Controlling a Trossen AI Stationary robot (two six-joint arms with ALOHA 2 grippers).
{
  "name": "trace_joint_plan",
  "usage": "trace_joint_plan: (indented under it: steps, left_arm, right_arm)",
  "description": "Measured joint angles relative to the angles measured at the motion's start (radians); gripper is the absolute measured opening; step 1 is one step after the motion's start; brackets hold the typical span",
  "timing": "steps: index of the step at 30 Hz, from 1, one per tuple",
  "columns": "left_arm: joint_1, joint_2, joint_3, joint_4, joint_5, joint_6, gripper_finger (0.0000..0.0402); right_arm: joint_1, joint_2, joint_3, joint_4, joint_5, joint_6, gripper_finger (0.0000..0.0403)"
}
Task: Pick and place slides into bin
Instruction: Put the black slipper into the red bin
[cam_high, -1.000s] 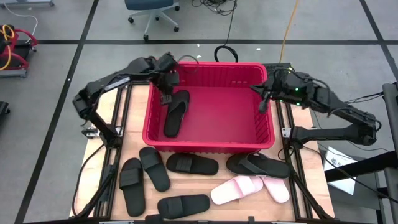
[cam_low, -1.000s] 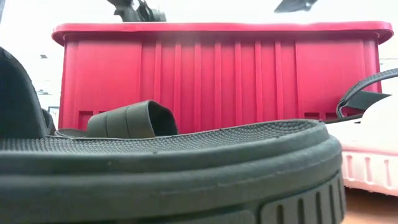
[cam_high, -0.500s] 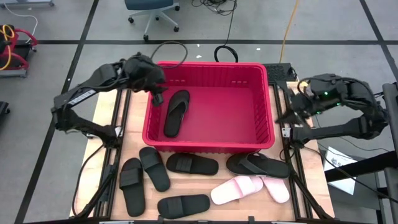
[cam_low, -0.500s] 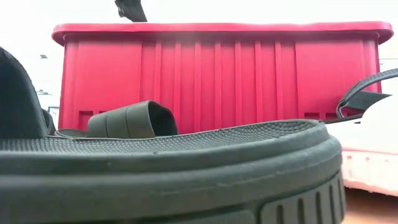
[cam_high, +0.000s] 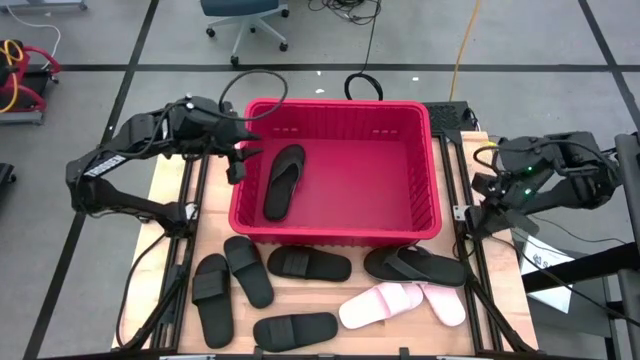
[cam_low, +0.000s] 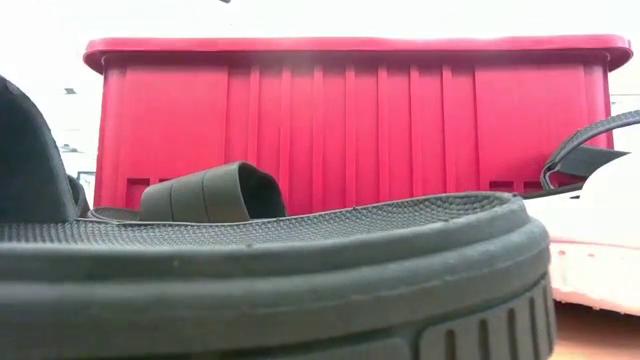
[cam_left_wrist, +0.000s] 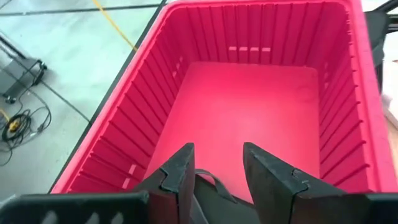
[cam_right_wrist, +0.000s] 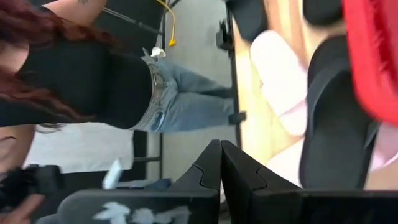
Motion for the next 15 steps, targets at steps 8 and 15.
trace_joint_plan:
  steps: [8,15]
  left_arm:
    - [-0.017,-0.019,0.000,0.000,0.000,-0.007,0.0134]
    - [-0.017,-0.019,0.000,0.000,0.000,-0.028,0.0134]
  right_arm:
    - [0.117,0.031,-0.020,-0.008,0.007,0.144,0.0000]
    - [0.278,0.095,-0.141,0.105,0.001,0.146,0.0000]
